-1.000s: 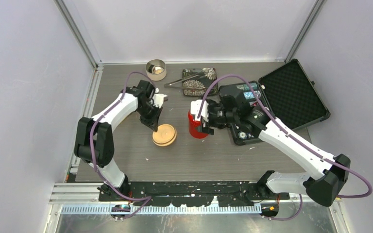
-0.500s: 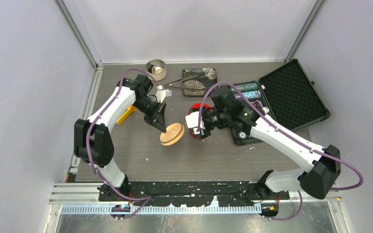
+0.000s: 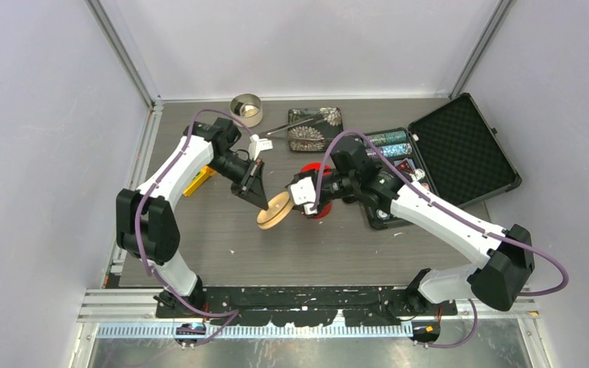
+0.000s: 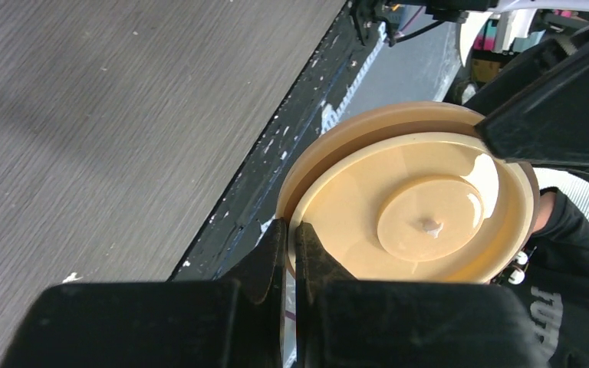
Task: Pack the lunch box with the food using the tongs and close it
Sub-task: Pick up the box lid from the center of the board.
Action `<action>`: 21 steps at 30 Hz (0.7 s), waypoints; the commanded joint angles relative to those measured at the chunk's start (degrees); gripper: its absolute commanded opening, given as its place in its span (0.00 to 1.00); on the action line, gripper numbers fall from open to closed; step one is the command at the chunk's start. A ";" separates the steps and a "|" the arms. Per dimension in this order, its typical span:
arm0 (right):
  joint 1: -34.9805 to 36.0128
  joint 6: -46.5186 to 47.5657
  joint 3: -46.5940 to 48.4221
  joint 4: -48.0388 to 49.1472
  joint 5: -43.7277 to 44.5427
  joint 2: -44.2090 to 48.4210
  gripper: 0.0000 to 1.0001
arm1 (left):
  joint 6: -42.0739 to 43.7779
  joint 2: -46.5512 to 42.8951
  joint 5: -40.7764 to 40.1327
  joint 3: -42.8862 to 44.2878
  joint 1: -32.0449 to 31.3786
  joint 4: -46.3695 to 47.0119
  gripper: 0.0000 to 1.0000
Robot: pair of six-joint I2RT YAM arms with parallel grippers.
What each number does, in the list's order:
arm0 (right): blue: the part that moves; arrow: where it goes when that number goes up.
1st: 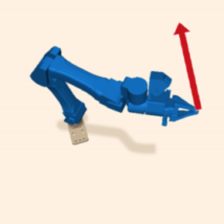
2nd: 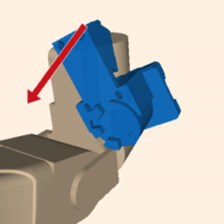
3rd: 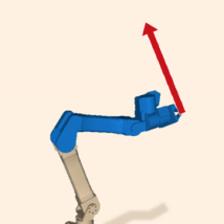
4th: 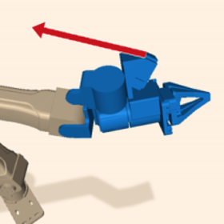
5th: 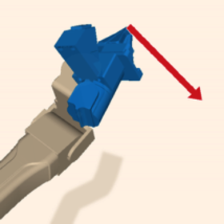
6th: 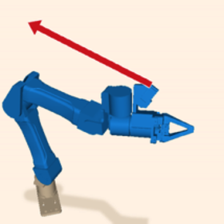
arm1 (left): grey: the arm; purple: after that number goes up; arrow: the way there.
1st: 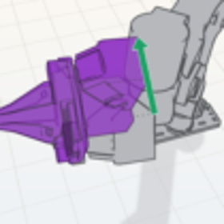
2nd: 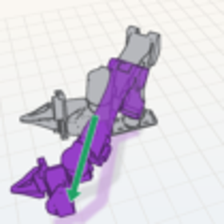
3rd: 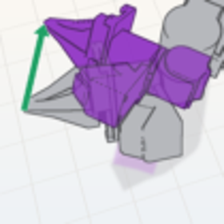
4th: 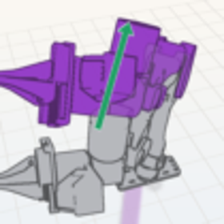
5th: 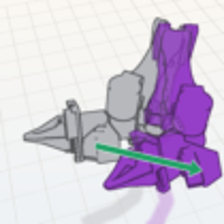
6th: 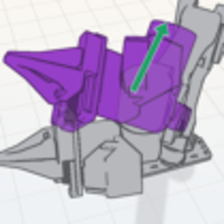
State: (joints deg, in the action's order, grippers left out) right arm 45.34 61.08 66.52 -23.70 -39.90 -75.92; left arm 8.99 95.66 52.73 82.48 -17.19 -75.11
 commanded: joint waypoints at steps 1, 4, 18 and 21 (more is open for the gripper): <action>0.43 -1.37 -0.56 4.97 -2.27 -0.27 0.53 | -0.27 -0.16 5.39 2.56 -0.40 -2.24 0.00; 0.54 -1.50 -0.77 6.15 -1.99 -0.37 0.42 | -0.35 0.34 6.67 2.71 -0.78 -2.24 0.00; -1.18 -17.00 0.30 9.17 6.42 -0.16 0.01 | -3.62 -1.68 0.36 8.01 11.08 6.45 0.65; -4.07 -28.34 4.35 10.13 8.63 -2.16 0.01 | -6.65 -5.11 -1.37 8.46 15.91 13.85 0.75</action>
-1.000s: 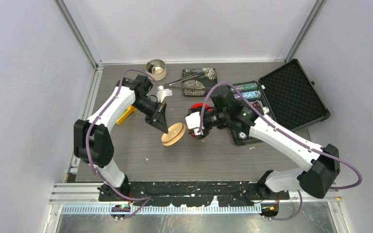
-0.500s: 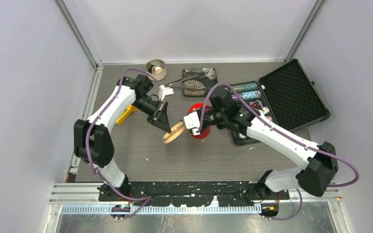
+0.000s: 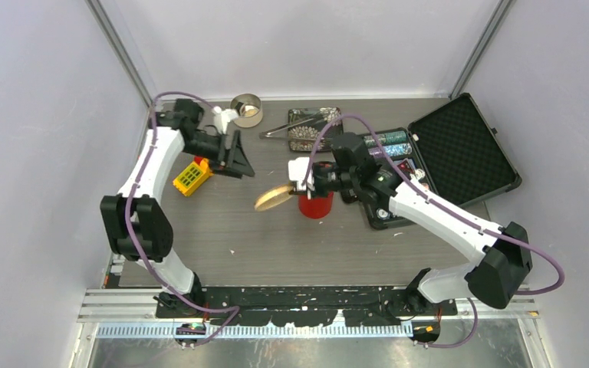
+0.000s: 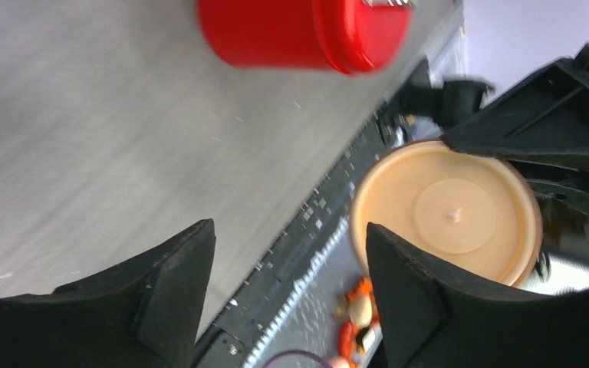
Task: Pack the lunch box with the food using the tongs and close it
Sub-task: Pick up the box lid from the center of the board.
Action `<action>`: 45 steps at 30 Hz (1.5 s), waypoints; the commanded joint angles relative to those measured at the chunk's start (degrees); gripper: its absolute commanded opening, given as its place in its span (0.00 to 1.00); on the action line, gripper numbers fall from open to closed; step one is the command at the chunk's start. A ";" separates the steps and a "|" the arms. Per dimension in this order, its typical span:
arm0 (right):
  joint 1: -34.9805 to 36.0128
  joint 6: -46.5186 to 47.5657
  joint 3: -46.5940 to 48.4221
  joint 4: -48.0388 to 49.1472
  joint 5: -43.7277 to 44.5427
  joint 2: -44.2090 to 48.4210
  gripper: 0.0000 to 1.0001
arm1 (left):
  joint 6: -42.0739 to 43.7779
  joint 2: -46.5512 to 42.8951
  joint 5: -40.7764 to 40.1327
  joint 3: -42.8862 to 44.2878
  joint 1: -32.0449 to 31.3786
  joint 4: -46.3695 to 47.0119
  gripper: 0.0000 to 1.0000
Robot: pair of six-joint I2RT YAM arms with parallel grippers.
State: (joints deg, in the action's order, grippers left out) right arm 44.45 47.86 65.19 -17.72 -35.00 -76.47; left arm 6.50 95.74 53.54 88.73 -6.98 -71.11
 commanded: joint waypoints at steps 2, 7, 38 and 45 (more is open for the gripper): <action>-5.87 -24.22 9.36 4.20 4.91 -3.97 0.01 | -4.17 -8.73 -4.66 2.19 6.70 14.83 0.77; -11.91 -46.71 18.53 3.42 8.06 -9.68 0.01 | 1.04 -15.58 -12.87 2.00 8.60 22.79 0.81; -18.26 -83.50 32.40 0.39 -19.53 -25.11 0.00 | 81.46 -32.08 -15.18 -18.72 -16.04 41.06 0.42; -17.95 -85.44 30.07 1.92 -20.22 -23.61 0.00 | 87.14 -30.36 -16.81 -19.59 -16.91 39.63 0.38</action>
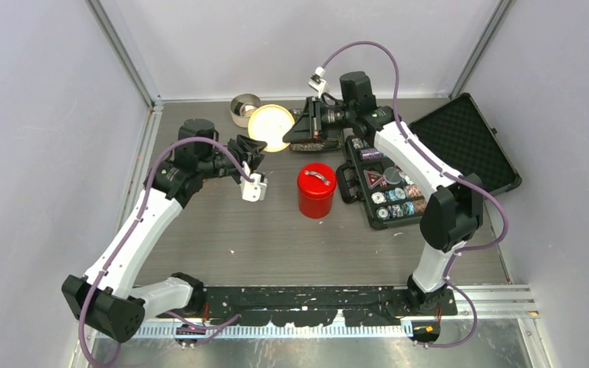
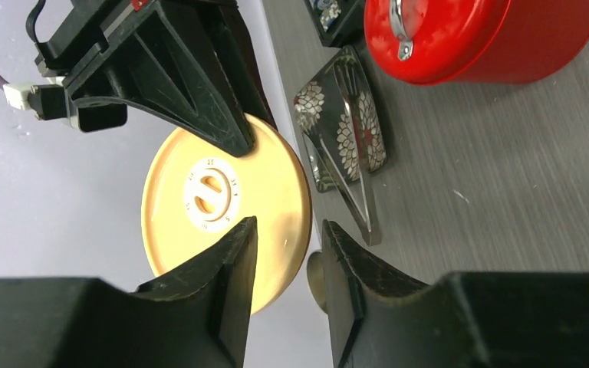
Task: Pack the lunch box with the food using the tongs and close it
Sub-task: Pick up the box lid from the center of the board.
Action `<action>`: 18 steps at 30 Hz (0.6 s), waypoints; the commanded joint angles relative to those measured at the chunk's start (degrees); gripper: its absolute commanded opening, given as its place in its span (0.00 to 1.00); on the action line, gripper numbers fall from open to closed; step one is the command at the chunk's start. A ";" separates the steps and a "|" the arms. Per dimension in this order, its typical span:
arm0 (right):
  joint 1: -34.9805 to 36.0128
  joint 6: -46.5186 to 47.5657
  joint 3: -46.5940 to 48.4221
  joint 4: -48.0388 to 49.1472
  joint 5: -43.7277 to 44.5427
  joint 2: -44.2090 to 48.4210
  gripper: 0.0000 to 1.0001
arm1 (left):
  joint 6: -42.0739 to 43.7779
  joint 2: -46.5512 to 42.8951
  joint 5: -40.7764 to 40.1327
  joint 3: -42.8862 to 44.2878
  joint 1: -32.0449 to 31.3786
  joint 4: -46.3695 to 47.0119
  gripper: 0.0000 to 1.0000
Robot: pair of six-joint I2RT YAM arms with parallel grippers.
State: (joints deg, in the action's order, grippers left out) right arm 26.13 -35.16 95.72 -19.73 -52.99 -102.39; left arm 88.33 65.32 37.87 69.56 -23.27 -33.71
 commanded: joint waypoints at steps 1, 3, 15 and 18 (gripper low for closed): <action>0.37 -3.09 -0.84 4.54 -2.49 2.43 0.01 | 5.84 0.07 -1.45 -0.65 -0.70 2.24 0.36; 0.37 -4.43 -1.71 5.84 -2.87 2.57 0.00 | 7.91 -0.07 -2.17 -1.34 -0.96 2.18 0.34; 0.44 -7.24 -1.42 8.31 -4.58 0.96 0.00 | 11.80 -1.42 -7.43 -7.34 -2.30 10.62 0.21; 0.43 -7.20 -1.48 8.30 -4.58 0.96 0.00 | 12.38 -1.21 -8.57 -7.72 -2.39 11.12 0.21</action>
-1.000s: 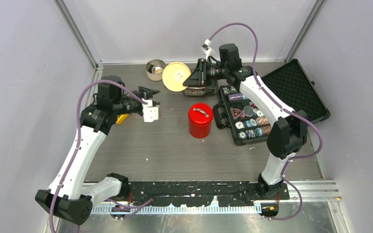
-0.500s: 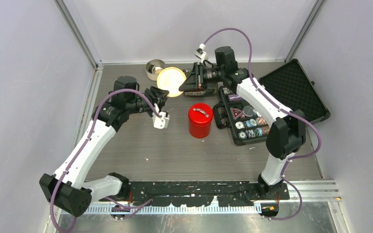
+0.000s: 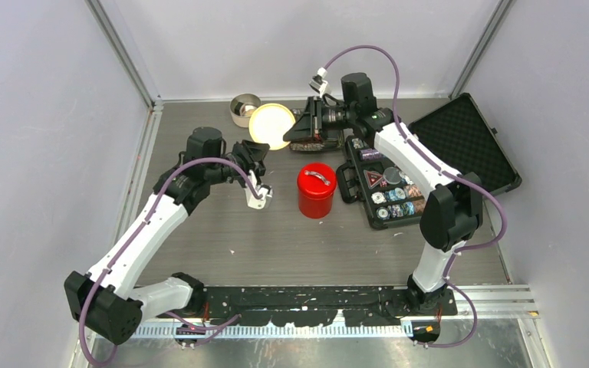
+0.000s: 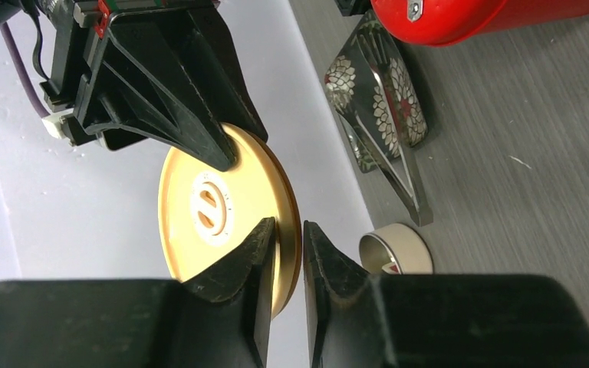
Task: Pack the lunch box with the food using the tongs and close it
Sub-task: Pick up the box lid from the center of the board.
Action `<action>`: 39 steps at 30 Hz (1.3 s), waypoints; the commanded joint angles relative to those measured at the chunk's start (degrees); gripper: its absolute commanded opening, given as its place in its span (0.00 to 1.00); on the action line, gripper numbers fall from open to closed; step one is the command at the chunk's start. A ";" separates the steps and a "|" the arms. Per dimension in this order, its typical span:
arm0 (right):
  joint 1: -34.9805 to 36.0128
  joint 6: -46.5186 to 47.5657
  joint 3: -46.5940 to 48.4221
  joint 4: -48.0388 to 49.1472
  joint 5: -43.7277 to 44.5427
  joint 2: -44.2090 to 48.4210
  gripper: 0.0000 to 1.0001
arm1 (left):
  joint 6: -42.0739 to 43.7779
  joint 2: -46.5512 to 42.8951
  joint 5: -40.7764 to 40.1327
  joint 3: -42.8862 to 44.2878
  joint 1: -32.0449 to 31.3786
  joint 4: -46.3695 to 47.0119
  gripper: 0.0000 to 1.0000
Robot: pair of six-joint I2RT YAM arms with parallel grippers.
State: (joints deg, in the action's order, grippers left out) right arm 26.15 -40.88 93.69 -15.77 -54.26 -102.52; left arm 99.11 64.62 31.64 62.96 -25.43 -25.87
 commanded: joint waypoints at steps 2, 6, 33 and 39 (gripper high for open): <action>0.42 -1.44 0.53 4.34 -3.31 1.17 0.01 | 1.27 -0.25 -2.96 -1.09 -0.23 3.88 0.14; 0.37 -1.31 0.36 4.44 -3.18 1.24 0.01 | -1.37 -0.20 -3.60 -0.58 -0.32 5.14 0.00; -19.24 5.36 2.31 -4.31 6.34 7.57 0.72 | -42.01 35.62 -4.45 29.00 16.33 6.32 0.00; -24.56 5.15 1.17 -4.71 6.93 10.18 0.71 | -45.75 46.54 -6.27 37.40 16.90 9.90 0.00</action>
State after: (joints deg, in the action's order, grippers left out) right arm 5.15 -37.28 95.15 -20.60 -47.68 -96.92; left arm 57.89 107.33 26.04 94.48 -8.78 -21.65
